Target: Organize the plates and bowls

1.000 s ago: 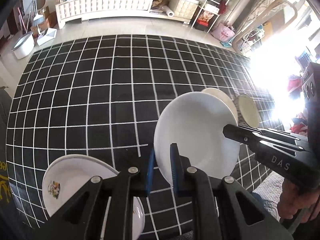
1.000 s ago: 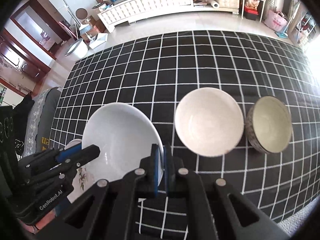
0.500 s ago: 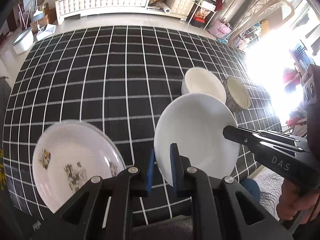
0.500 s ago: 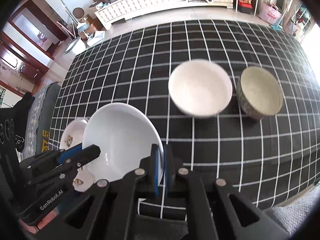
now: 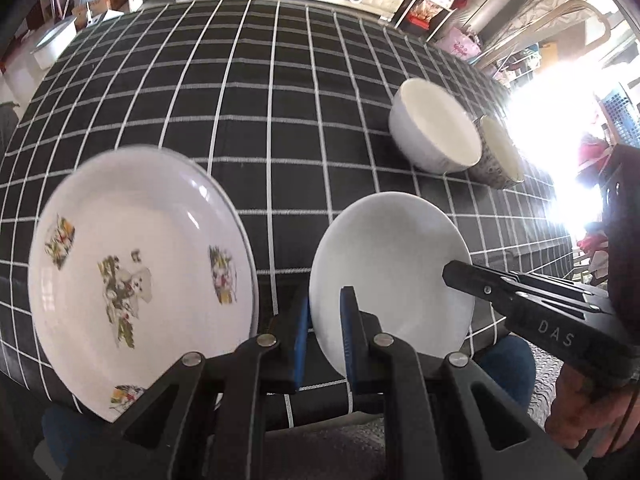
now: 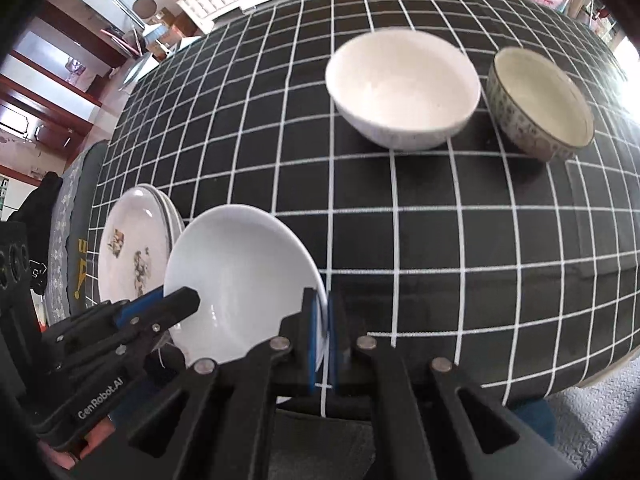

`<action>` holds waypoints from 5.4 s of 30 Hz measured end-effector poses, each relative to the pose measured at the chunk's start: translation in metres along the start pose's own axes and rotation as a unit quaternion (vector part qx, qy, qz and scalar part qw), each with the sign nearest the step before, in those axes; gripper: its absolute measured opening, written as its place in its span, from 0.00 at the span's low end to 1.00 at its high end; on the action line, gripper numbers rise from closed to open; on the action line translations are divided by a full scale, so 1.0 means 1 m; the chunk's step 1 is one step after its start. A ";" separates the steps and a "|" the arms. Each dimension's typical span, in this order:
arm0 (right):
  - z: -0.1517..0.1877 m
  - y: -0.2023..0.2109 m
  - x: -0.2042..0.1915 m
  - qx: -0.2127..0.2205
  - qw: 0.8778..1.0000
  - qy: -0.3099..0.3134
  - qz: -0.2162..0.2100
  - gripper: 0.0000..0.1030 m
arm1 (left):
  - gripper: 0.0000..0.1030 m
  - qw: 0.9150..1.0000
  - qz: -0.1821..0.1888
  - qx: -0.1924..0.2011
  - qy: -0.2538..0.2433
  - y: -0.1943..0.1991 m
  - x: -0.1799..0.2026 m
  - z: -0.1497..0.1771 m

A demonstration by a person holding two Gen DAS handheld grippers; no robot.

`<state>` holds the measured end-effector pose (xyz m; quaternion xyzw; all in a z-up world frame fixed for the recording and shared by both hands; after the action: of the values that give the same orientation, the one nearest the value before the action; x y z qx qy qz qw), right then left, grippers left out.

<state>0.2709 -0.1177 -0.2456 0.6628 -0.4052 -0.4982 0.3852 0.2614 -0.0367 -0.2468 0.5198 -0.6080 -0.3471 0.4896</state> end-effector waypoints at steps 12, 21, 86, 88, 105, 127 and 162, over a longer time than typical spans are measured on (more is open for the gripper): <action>0.007 -0.017 0.001 -0.021 1.000 -0.003 0.000 0.07 | 0.13 1.000 -0.001 -0.018 0.003 -0.016 -0.008 0.006; 0.007 -0.018 0.008 -0.025 1.000 -0.015 -0.009 0.07 | 0.13 1.000 0.003 -0.021 0.000 -0.019 -0.006 0.004; -0.126 0.051 0.083 0.030 0.997 -0.049 -0.042 0.52 | 0.35 0.994 -0.028 0.019 -0.103 -0.015 0.084 -0.156; -0.129 0.044 0.084 0.023 0.997 -0.052 -0.046 0.52 | 0.35 0.994 -0.034 0.013 -0.101 -0.023 0.081 -0.160; -0.138 0.014 0.102 -0.005 0.998 -0.059 -0.035 0.41 | 0.29 0.996 -0.019 -0.036 -0.080 -0.075 0.061 -0.171; -0.118 0.014 0.121 0.018 0.999 -0.021 0.034 0.09 | 0.08 0.994 -0.048 -0.031 -0.096 -0.099 0.052 -0.159; -0.045 0.067 0.000 0.048 0.998 0.021 0.020 0.09 | 0.08 0.998 -0.038 0.019 -0.045 0.036 -0.029 -0.059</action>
<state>0.3040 -0.1382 -0.1749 0.6825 -0.4336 -0.4566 0.3710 0.3068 0.0041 -0.2040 0.5359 -0.6153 -0.3769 0.4384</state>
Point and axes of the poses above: each gripper's, at about its wrist camera, not at the fingertips, and y roughly against the way its jaws point, x to its right, z to its underside, the point moved 9 cm from there along -y, roughly the way its jaws point, and after that the axes turned 4 degrees about -z, right-handed, at the moved point
